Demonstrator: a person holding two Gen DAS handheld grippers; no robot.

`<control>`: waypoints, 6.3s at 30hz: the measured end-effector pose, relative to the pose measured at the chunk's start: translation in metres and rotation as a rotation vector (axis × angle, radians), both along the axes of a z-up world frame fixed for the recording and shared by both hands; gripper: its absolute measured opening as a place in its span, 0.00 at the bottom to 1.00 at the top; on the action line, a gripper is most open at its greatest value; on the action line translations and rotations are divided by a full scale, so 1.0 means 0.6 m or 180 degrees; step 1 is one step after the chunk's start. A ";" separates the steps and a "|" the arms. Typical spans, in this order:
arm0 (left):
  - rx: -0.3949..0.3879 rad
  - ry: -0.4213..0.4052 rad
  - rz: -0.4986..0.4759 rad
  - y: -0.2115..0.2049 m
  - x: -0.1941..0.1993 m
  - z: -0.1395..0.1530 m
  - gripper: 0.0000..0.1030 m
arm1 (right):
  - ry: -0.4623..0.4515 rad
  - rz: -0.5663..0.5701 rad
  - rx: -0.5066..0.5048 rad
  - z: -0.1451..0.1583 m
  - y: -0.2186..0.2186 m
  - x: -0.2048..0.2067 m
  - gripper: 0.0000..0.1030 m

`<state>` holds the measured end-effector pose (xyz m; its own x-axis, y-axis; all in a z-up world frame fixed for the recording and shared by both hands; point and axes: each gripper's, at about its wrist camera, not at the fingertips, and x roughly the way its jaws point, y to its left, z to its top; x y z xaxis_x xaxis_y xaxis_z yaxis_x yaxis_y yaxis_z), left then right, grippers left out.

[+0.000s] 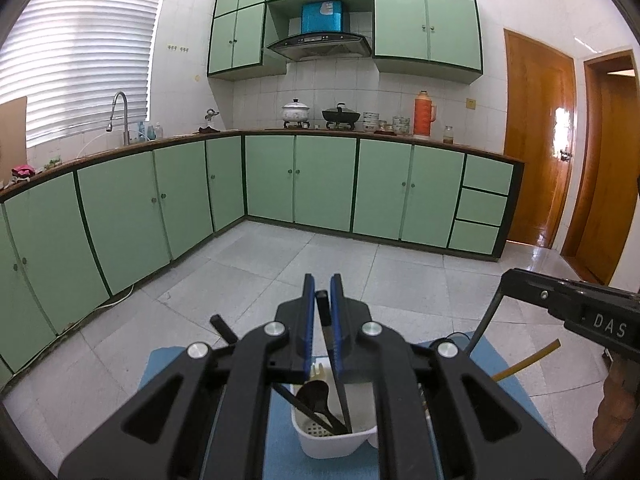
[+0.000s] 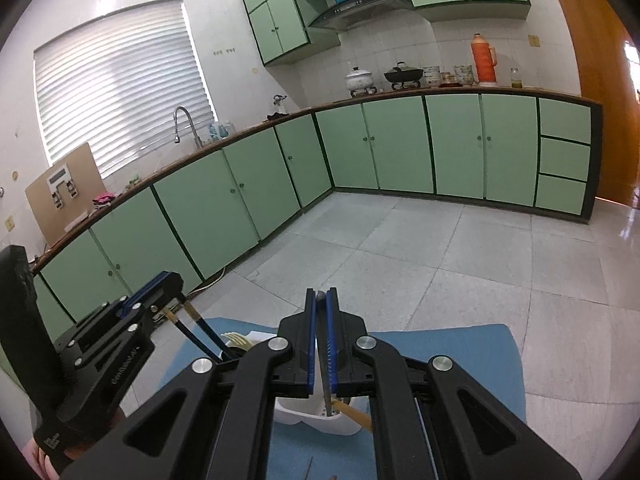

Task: Organize utensils
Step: 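Drop the black chopstick into the holder with the left tool while the right tool releases the gray one, then move both tools back over the last gray and wooden chopsticks, then close the right tool on the wooden chopstick while the left tool approaches the gray chopstick, then close the left tool on the gray chopstick while the right tool lifts the wooden chopstick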

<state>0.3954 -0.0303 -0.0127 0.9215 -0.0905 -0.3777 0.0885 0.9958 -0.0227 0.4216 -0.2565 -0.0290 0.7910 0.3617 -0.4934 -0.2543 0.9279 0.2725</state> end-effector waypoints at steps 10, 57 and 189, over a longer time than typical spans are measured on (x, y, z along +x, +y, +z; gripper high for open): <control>-0.0050 -0.0050 0.0031 0.009 -0.007 0.019 0.53 | -0.0021 -0.0094 0.0010 0.004 -0.013 -0.003 0.26; 0.0150 0.0169 0.0130 0.046 -0.388 -0.122 0.95 | 0.0038 -0.0446 -0.0262 -0.154 -0.031 -0.404 0.94; 0.0217 0.0493 -0.0048 -0.083 -0.463 -0.171 0.05 | 0.0277 -0.0360 -0.0434 -0.165 -0.041 -0.480 0.06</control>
<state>0.1176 -0.0800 -0.1155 0.8505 -0.0730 -0.5208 0.1040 0.9941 0.0304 0.1334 -0.2811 -0.1279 0.7751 0.1982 -0.5999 -0.1274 0.9791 0.1588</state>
